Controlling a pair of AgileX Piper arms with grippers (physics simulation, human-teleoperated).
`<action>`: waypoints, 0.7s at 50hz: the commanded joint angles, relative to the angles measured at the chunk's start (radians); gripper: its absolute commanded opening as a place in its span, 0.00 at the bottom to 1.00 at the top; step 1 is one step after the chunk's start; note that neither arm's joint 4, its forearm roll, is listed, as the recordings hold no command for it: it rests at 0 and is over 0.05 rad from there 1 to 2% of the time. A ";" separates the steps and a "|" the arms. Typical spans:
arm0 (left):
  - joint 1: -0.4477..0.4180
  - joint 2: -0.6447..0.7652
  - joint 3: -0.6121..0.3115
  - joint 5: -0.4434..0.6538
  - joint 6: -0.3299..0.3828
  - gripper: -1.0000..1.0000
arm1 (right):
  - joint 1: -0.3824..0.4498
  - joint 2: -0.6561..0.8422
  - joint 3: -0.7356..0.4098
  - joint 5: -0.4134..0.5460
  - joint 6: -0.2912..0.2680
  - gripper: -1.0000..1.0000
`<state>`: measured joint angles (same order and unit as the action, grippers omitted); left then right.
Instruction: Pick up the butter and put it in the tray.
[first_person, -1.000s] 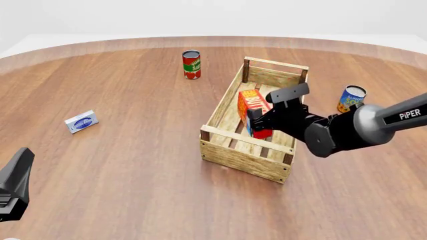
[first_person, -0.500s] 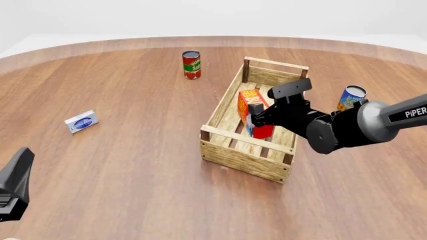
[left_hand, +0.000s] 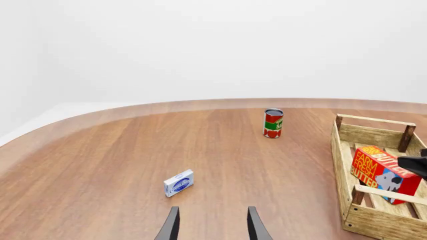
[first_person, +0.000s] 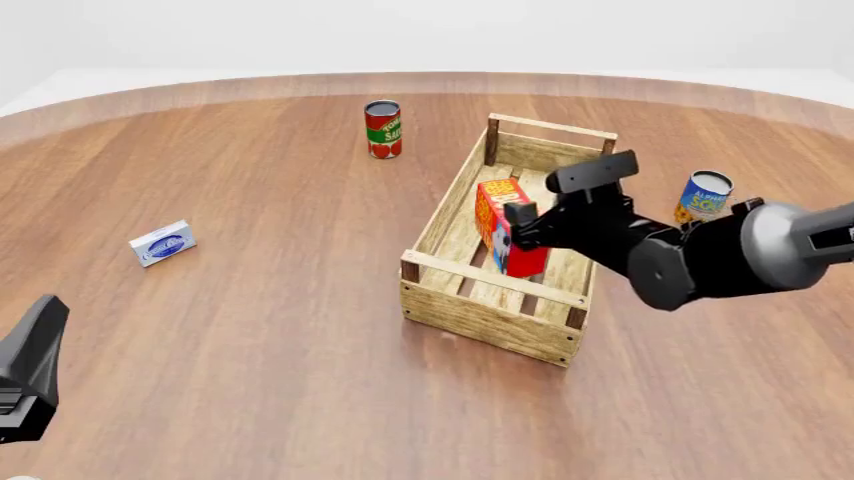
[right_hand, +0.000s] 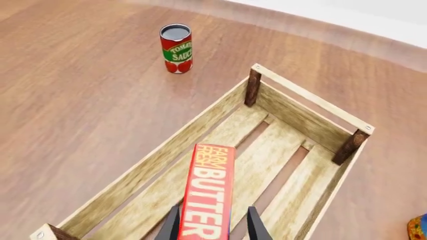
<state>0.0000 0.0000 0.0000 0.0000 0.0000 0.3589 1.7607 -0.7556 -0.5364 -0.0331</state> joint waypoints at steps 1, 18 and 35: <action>0.000 0.000 0.000 0.000 0.000 1.00 | 0.000 -0.071 0.058 -0.005 0.005 1.00; 0.000 0.000 0.000 0.000 0.000 1.00 | -0.011 -0.193 0.184 -0.035 0.007 1.00; 0.000 0.000 0.000 0.000 0.000 1.00 | -0.027 -0.202 0.167 -0.017 0.006 1.00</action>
<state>0.0000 0.0000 0.0000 0.0000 0.0000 0.3407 1.5770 -0.5955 -0.5601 -0.0275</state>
